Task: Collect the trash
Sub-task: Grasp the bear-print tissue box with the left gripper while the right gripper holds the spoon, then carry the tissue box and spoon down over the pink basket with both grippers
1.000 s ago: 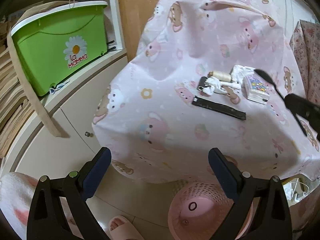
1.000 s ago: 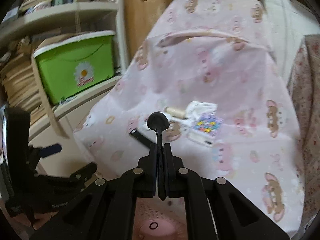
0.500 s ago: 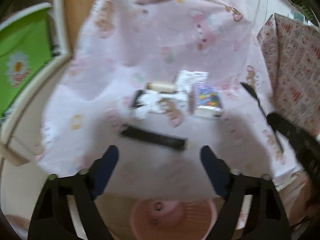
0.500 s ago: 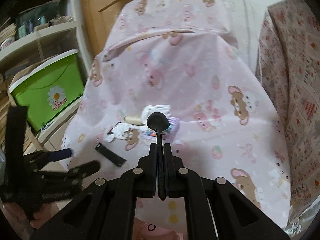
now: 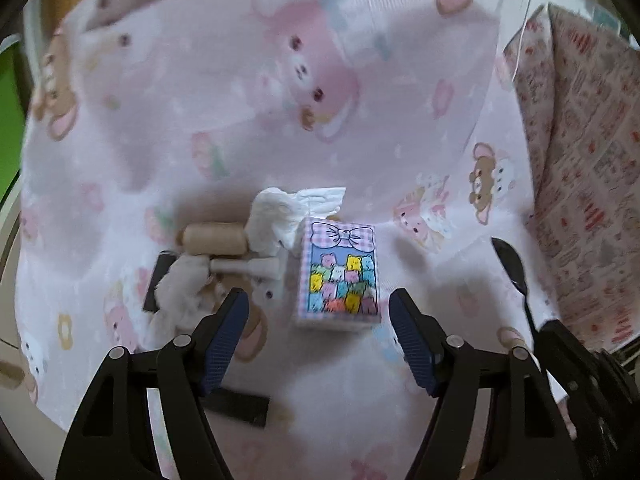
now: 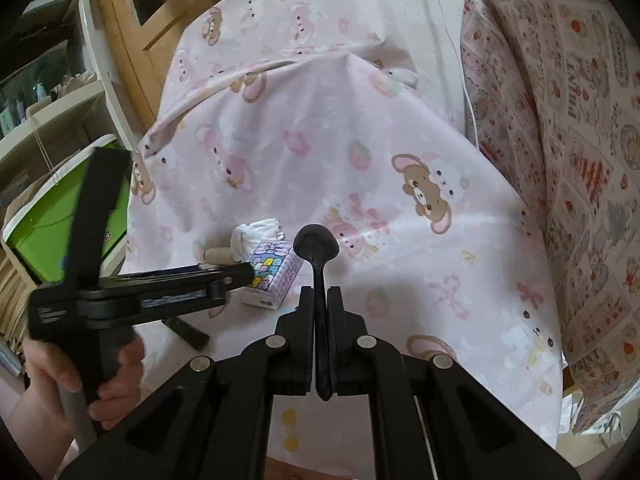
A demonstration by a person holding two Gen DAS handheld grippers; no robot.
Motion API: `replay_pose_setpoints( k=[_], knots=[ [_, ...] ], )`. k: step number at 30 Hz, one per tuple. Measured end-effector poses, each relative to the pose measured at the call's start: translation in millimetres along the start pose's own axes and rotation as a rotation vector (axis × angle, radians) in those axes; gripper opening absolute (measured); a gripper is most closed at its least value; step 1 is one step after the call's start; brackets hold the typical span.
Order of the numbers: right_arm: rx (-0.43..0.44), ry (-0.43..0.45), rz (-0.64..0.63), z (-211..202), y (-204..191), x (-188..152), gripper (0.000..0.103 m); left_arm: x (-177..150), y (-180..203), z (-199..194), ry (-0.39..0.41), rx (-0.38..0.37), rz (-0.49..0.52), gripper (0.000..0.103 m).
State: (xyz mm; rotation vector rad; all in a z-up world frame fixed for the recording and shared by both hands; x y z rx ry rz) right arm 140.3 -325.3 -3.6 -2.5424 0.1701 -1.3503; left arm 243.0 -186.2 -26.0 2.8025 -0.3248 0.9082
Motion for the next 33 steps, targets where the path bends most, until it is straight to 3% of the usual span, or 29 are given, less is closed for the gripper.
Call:
replay_pose_setpoints(
  k=[7, 9, 10, 13, 18, 24, 29, 33],
  knots=[
    [-0.018, -0.012, 0.000, 6, 7, -4, 0.007, 1, 14, 30, -0.044, 0.021, 0.034, 0.070],
    [-0.019, -0.017, 0.010, 7, 9, -5, 0.007, -2, 13, 36, -0.066, 0.018, 0.011, 0.063],
    [-0.017, -0.019, 0.015, 8, 10, -5, 0.007, -4, 12, 39, -0.080, 0.005, -0.015, 0.052],
    [-0.018, -0.022, 0.018, 9, 10, -6, 0.007, -5, 10, 39, -0.076, -0.011, -0.061, 0.050],
    [-0.014, -0.025, 0.011, 11, 6, -7, 0.007, -7, 3, 18, -0.028, -0.023, -0.092, 0.050],
    [-0.002, -0.025, -0.011, 10, -3, -9, 0.007, -16, -2, -23, 0.041, -0.040, -0.061, 0.050],
    [0.014, -0.020, -0.025, 5, -11, -10, 0.007, -25, -9, -47, 0.072, -0.103, -0.125, 0.050],
    [0.041, -0.002, -0.042, -8, -19, -9, 0.007, -33, -8, -64, 0.112, -0.085, -0.112, 0.050]
  ],
)
Point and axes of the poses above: each gripper's, at about its wrist camera, not at the fingertips, and z roughly the way its jaws point, y to its right, x to its top, the point moved 6 cm from there along z, roughly the way its jaws point, and after that the axes turned 3 degrees about y, right-handed, at the moved point
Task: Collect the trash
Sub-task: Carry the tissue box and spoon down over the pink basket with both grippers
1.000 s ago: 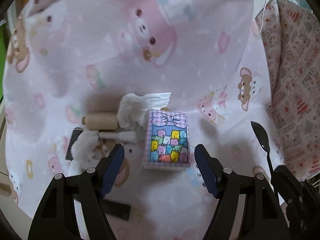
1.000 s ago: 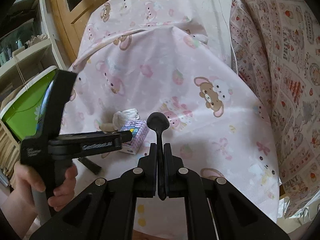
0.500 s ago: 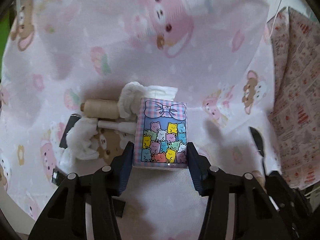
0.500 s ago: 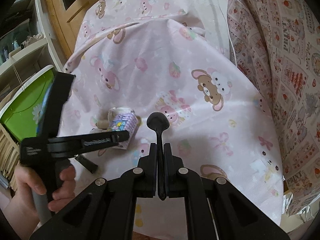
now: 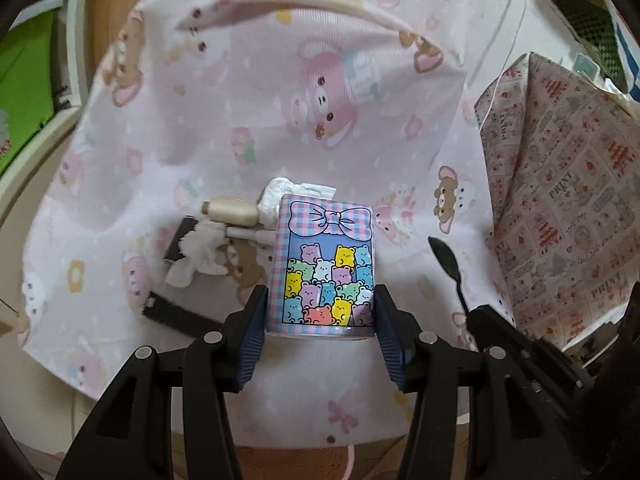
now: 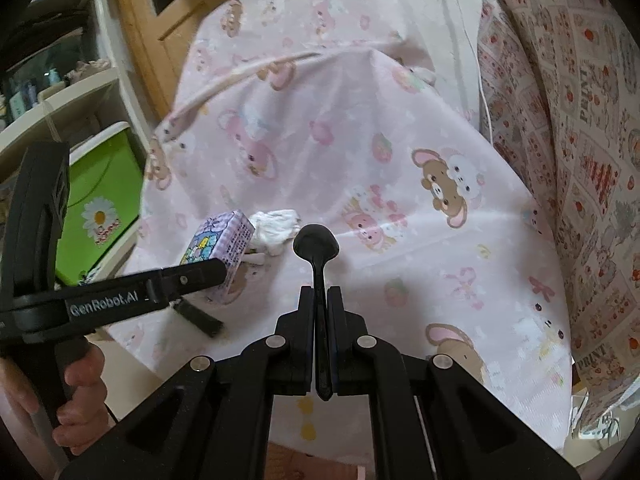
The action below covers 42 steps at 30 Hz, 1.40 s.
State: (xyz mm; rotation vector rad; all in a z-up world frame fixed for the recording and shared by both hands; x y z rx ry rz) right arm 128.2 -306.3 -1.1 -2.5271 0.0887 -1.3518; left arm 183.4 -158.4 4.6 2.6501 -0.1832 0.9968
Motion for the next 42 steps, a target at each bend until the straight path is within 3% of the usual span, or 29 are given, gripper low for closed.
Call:
replay_pose_setpoints(
  k=[12, 21, 26, 31, 42],
  knots=[
    [0.061, 0.012, -0.048, -27, -22, -11, 0.007, -38, -23, -51, 0.024, -0.010, -0.060, 0.050],
    [0.105, -0.034, -0.083, -31, -45, -30, 0.007, -74, -39, -68, -0.014, -0.030, -0.127, 0.050],
    [0.187, -0.101, -0.144, -32, -71, -47, 0.007, -93, -53, -75, -0.051, -0.036, -0.175, 0.050],
    [0.226, -0.144, -0.166, -34, -89, -62, 0.007, -116, -63, -66, -0.140, 0.107, -0.118, 0.050],
    [0.216, -0.233, -0.167, -26, -94, -87, 0.007, -136, -73, -61, -0.177, 0.067, -0.170, 0.050]
  ],
)
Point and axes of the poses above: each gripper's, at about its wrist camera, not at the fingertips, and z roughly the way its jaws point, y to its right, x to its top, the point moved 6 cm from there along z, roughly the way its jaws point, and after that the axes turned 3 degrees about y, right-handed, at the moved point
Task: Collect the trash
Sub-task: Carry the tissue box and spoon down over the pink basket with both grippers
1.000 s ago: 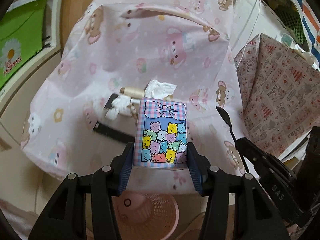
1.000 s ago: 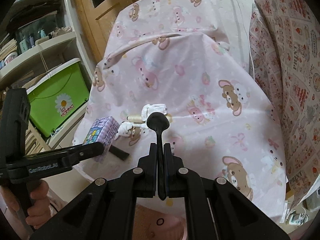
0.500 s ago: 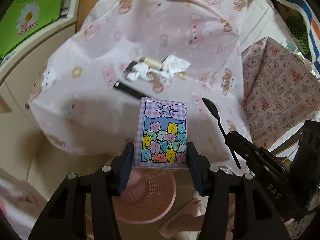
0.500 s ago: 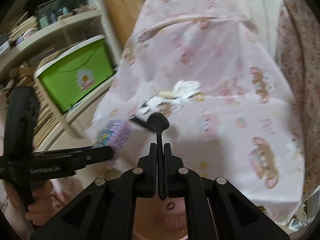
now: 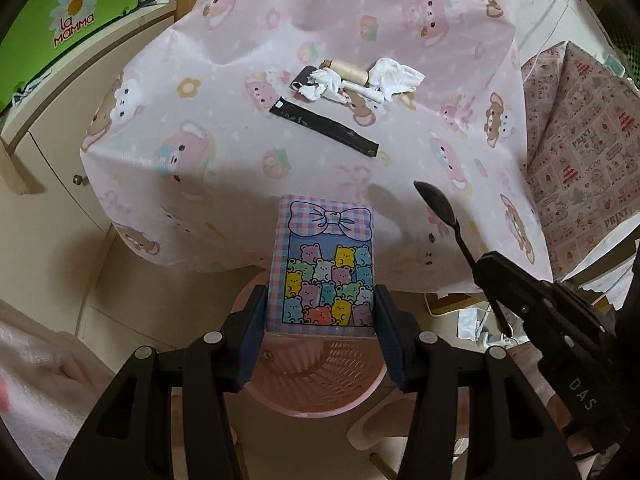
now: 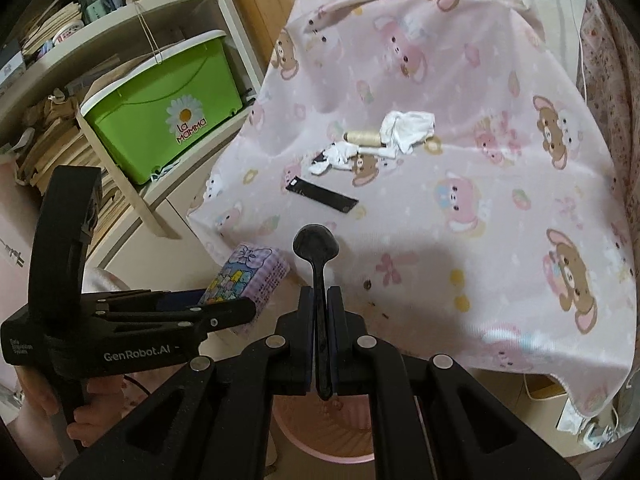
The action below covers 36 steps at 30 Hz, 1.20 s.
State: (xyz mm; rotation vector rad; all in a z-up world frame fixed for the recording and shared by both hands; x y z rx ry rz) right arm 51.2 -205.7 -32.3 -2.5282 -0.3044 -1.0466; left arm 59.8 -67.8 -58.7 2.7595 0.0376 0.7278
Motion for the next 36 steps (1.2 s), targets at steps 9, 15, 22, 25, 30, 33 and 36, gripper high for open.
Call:
replay_pose_setpoints(
  k=[9, 15, 22, 25, 30, 33, 36],
  knots=[
    [0.017, -0.090, -0.022, 12, -8, -23, 0.007, -15, -5, 22, -0.090, 0.030, -0.004, 0.050],
    [-0.019, -0.155, -0.017, 27, -4, -40, 0.007, -23, -20, 43, -0.157, 0.113, -0.018, 0.050],
    [-0.075, -0.223, -0.043, 47, -1, -57, 0.007, -27, -21, 59, -0.189, 0.143, 0.008, 0.050],
    [-0.094, -0.265, -0.026, 59, 7, -66, 0.007, -25, -25, 71, -0.203, 0.182, -0.005, 0.050],
    [-0.133, -0.324, -0.003, 74, 19, -79, 0.007, -27, -21, 93, -0.283, 0.167, -0.020, 0.050],
    [-0.163, -0.354, -0.001, 84, 26, -85, 0.007, -31, -19, 107, -0.328, 0.193, 0.014, 0.050],
    [-0.196, -0.375, 0.025, 96, 37, -91, 0.007, -35, -18, 125, -0.374, 0.191, 0.010, 0.051]
  ],
)
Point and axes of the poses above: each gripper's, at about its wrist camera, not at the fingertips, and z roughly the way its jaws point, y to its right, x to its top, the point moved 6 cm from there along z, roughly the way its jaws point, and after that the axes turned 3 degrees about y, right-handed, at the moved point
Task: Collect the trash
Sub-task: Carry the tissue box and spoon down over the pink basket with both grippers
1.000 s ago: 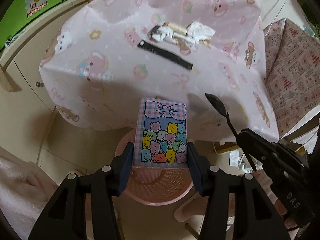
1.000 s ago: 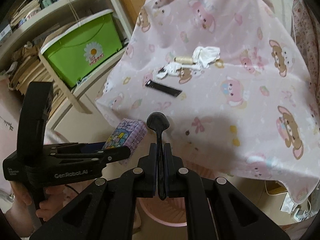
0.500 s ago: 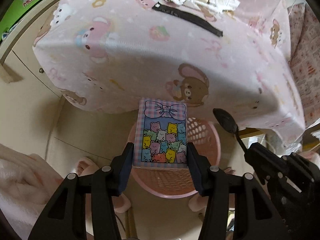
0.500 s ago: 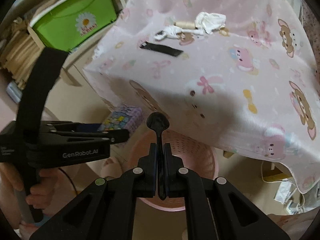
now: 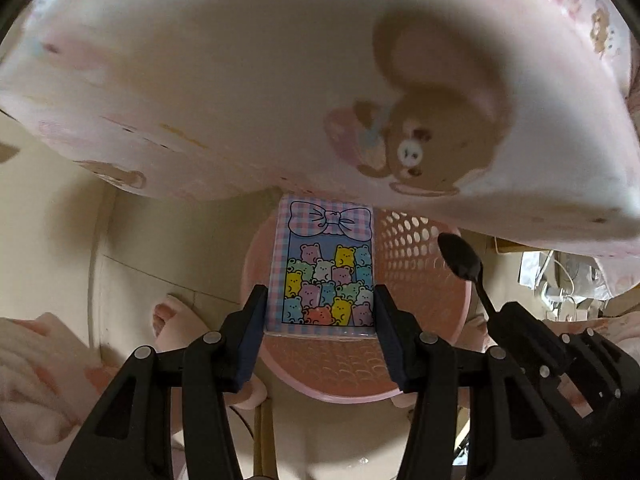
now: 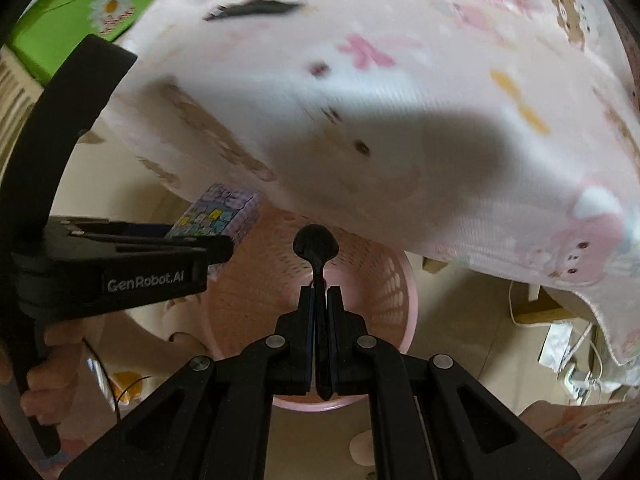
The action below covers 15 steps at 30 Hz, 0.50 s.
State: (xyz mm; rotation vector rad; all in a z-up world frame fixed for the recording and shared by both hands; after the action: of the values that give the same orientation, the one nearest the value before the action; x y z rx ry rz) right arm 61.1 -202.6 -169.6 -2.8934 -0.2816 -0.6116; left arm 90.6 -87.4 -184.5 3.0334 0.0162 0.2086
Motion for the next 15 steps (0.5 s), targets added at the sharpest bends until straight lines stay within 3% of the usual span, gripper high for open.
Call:
replay_pose_setpoints(
  k=[5, 8, 15],
  knots=[
    [-0.054, -0.014, 0.045, 27, 16, -1, 0.007, -1, 0, 31, -0.032, 0.052, 0.017, 0.051],
    [-0.072, -0.037, 0.069, 42, 24, -5, 0.007, -10, 1, 36, -0.056, 0.011, 0.004, 0.051],
    [-0.087, -0.061, 0.038, 60, 18, -7, 0.007, -13, -5, 47, -0.084, 0.027, 0.000, 0.051]
  ],
)
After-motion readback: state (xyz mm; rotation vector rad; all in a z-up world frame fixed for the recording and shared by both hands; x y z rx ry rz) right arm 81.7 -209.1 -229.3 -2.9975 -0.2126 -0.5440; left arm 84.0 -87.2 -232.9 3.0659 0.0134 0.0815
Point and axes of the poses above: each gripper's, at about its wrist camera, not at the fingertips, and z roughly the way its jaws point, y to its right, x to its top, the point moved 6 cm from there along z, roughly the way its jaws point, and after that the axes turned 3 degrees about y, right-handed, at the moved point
